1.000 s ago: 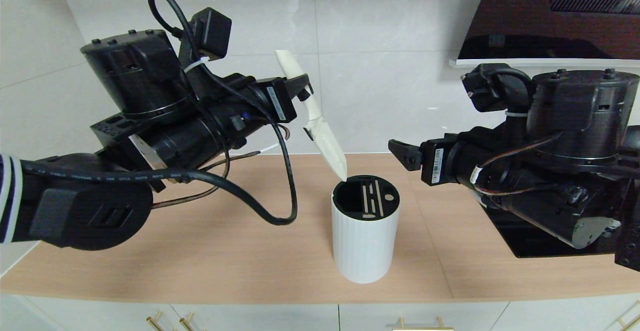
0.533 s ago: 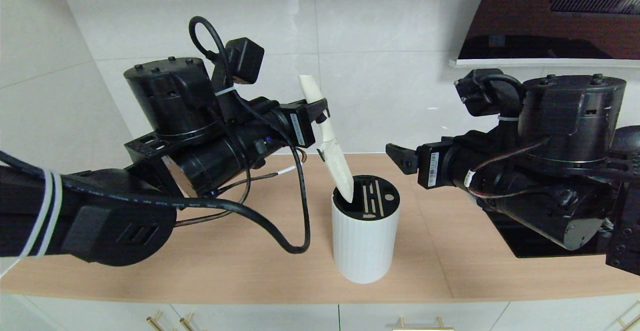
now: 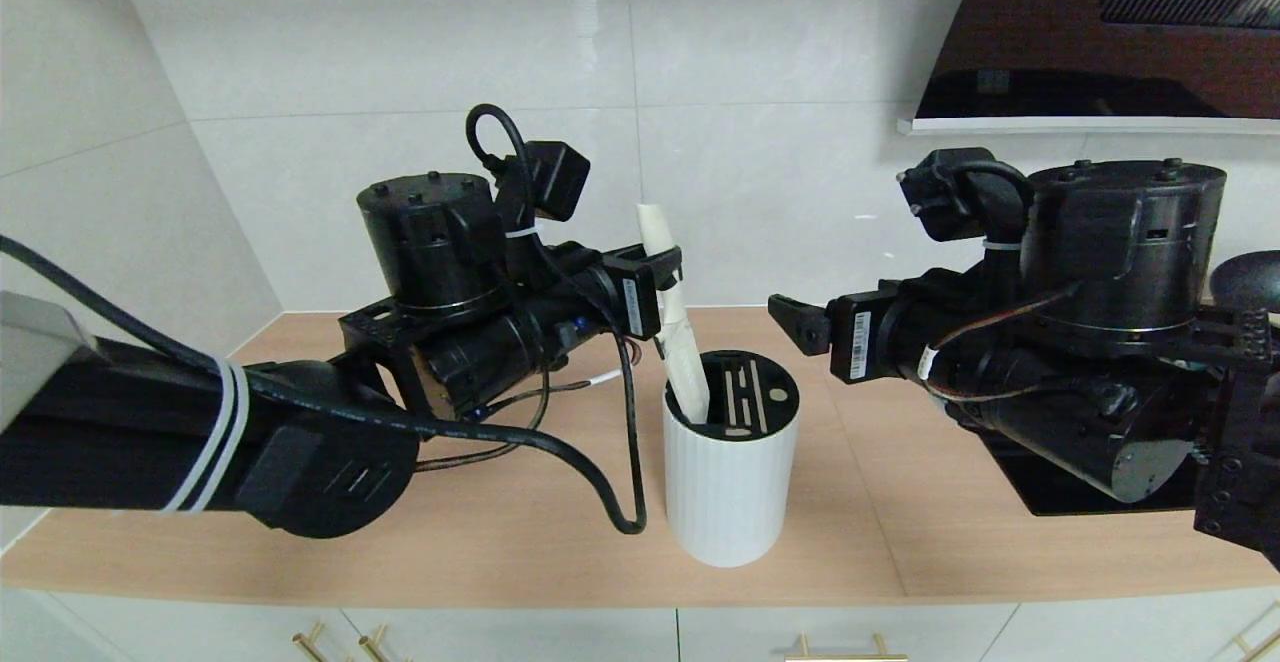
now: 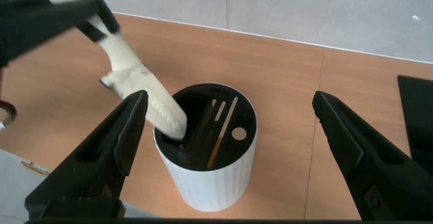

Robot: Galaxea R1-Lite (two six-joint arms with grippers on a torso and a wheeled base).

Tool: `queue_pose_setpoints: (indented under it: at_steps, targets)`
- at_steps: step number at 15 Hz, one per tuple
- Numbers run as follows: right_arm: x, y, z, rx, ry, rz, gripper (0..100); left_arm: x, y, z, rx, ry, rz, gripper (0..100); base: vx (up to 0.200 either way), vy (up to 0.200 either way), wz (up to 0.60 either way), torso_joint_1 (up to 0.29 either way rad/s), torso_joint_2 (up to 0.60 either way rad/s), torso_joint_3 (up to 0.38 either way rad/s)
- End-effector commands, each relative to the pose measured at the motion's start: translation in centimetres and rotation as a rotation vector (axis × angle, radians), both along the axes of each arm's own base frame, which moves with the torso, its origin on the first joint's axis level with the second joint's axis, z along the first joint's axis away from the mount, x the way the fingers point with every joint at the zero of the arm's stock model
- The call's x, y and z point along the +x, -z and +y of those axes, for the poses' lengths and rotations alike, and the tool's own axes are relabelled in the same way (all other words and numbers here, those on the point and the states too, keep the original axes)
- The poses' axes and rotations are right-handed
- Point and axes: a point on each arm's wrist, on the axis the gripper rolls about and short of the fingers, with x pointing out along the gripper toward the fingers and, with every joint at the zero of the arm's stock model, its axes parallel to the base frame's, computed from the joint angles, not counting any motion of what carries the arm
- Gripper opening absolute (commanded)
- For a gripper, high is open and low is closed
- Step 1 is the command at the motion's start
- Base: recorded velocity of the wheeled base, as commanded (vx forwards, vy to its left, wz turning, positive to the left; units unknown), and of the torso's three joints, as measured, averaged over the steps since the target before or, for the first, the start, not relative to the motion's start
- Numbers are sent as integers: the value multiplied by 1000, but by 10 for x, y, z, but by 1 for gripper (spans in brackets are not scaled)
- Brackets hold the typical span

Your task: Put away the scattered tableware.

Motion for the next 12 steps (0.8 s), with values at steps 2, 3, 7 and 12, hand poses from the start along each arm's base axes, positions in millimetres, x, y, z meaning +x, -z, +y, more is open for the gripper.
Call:
queue_pose_setpoints:
  at_steps: [2,3,7,12]
  targets:
    - [1,1,1,-3,-1,3,100,5,14,-7,12,8,17,0,0,0,0,0,0,0]
    - [2,3,2,-7,-1,8,100,8,19,-10,14,9,21,0,0,0,0,0,0,0]
    - [3,5,2,-9,1,10,100,13,36,-19,34,20,47,0,0,0,0,0,0,0]
    - [2,5,3,-9,1,10,100,11,50,-30,55,37,75,0,0,0,0,0,0,0]
